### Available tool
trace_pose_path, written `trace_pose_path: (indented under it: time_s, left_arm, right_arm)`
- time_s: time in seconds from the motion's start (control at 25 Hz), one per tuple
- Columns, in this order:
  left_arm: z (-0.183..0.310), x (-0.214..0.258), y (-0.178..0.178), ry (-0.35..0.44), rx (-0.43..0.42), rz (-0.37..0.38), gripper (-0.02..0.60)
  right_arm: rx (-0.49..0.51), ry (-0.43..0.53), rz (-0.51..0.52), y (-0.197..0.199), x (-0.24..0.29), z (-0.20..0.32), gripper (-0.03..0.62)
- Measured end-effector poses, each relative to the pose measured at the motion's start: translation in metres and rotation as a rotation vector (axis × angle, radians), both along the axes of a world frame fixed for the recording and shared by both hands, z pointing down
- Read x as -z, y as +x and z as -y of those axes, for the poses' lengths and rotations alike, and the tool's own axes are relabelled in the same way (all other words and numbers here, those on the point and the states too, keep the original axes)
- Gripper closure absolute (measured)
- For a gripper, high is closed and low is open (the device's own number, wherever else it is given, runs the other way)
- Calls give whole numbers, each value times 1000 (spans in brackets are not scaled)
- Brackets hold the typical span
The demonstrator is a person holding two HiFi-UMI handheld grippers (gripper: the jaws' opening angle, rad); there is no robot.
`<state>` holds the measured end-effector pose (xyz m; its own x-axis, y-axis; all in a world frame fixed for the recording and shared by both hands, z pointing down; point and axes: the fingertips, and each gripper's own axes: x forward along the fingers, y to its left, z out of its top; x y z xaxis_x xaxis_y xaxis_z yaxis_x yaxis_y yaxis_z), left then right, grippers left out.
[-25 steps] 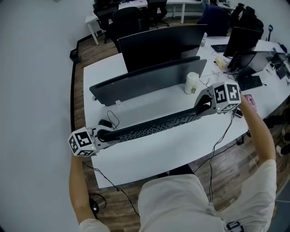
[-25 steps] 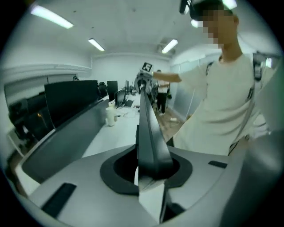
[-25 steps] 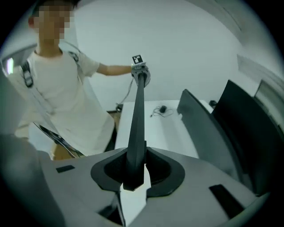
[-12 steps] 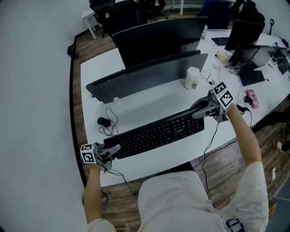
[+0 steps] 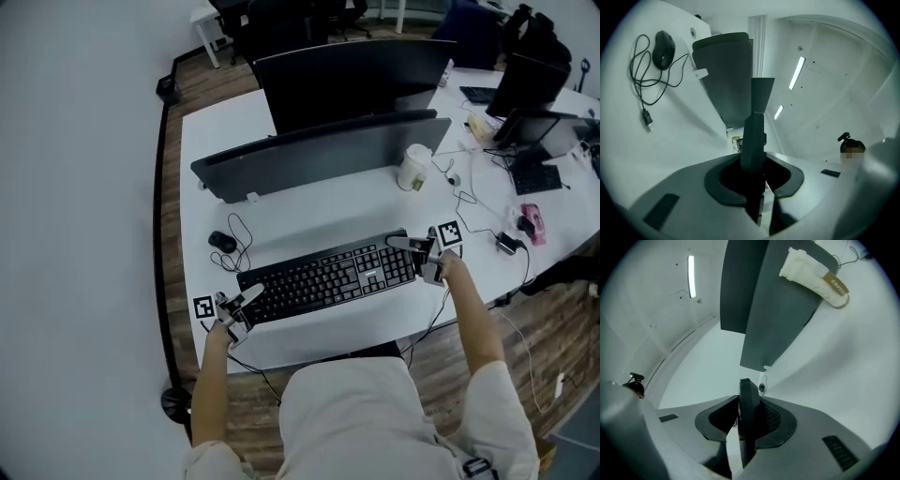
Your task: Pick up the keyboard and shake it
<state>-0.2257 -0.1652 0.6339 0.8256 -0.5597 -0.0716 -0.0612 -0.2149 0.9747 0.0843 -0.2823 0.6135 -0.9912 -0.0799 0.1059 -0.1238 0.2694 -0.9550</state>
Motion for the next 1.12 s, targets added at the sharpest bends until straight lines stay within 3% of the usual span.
trace_pose_path:
  time_s: [0.32,1.12]
  left_arm:
    - [-19,-56,11,-234,-55,43,466]
    - [-17,-57,21,-223,-56,22,468]
  right_arm:
    - [-94,-185,-87,21,-98,-37,447]
    - [-101,-140,-165,32,-95,-34,437]
